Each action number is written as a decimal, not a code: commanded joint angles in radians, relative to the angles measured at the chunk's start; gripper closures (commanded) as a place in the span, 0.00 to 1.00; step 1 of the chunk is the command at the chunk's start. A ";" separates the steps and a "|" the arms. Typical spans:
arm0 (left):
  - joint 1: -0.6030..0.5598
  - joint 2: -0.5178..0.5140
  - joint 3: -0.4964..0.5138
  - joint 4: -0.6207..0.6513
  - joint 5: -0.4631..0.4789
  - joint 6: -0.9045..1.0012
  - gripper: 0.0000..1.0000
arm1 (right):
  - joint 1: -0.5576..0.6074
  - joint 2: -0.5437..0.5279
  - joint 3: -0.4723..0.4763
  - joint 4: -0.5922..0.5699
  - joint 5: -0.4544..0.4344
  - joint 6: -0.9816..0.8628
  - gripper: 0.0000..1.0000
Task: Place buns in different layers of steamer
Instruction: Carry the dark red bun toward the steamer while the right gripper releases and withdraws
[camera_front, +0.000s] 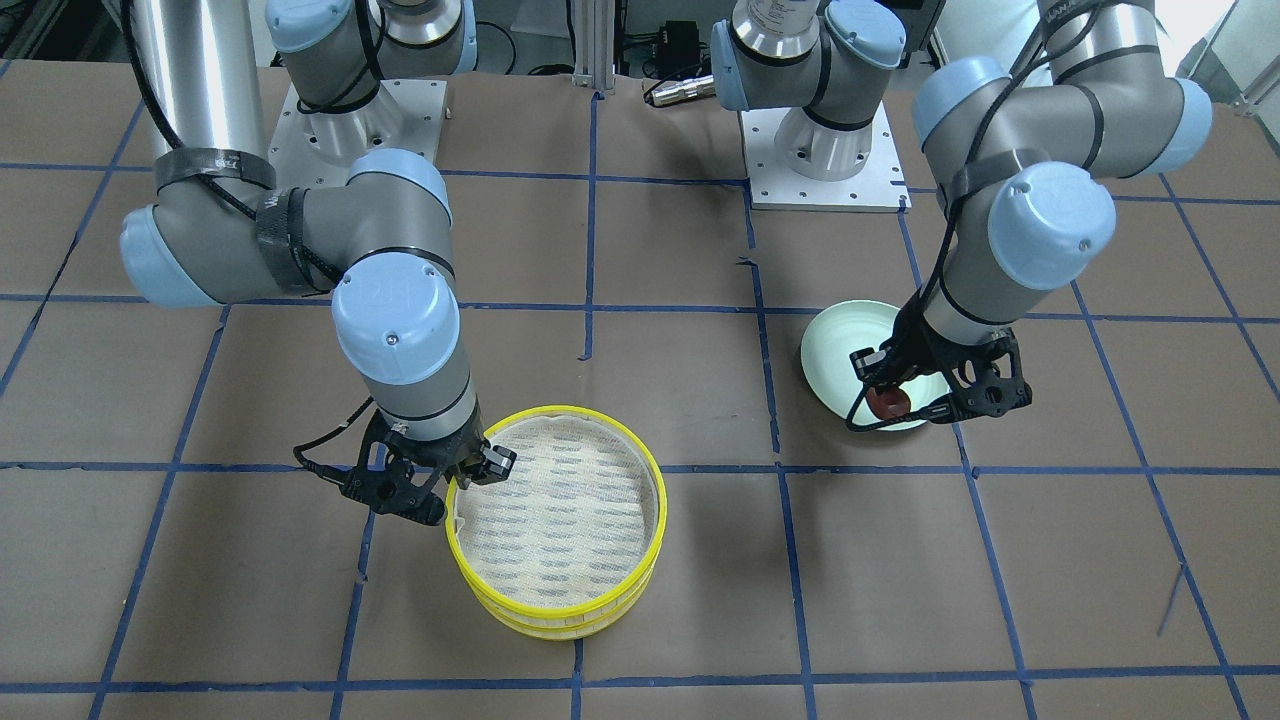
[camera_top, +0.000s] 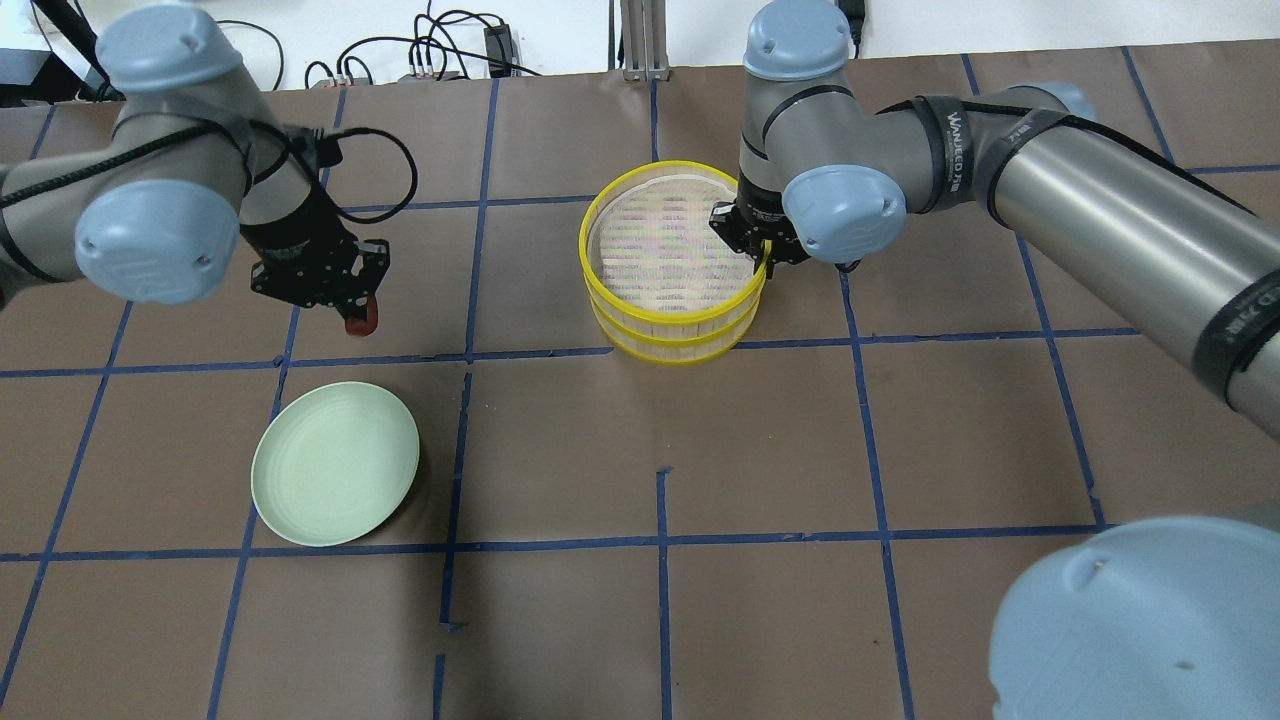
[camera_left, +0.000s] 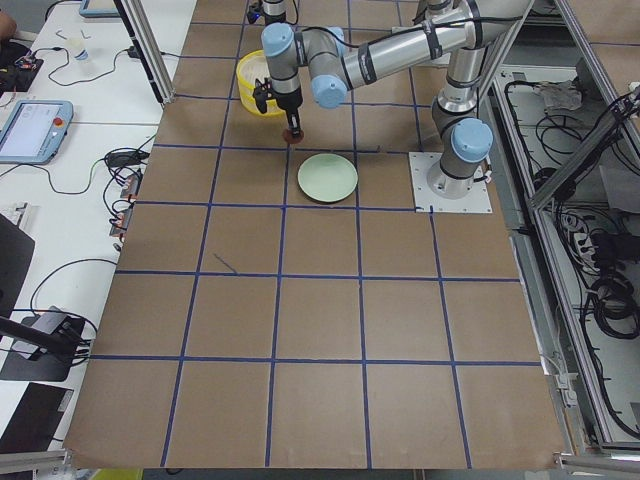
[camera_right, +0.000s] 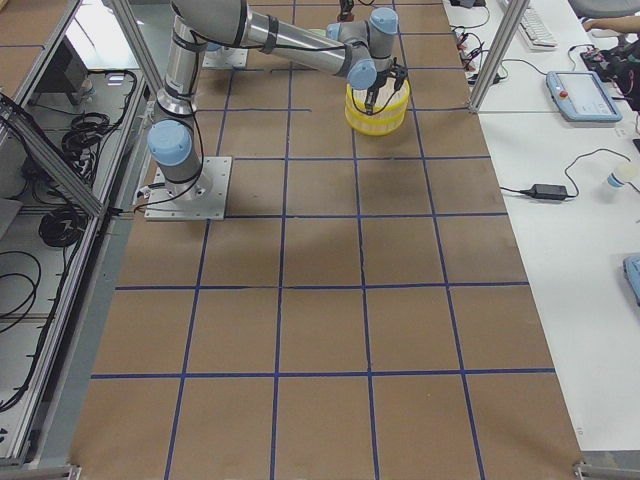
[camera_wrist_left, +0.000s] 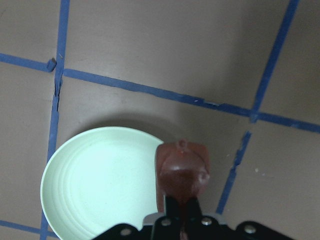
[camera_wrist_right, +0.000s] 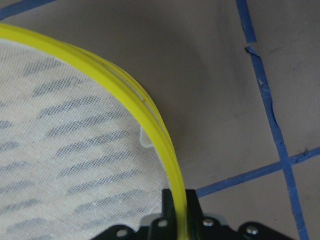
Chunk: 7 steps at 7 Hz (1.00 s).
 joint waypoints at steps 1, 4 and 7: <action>-0.061 -0.002 0.087 0.000 -0.123 -0.038 0.94 | 0.000 -0.009 0.012 -0.003 0.013 -0.005 0.31; -0.097 -0.026 0.075 0.076 -0.157 -0.052 0.94 | -0.040 -0.077 0.005 0.024 0.007 -0.166 0.00; -0.135 -0.058 0.070 0.186 -0.308 -0.066 0.94 | -0.216 -0.306 -0.008 0.283 0.083 -0.358 0.00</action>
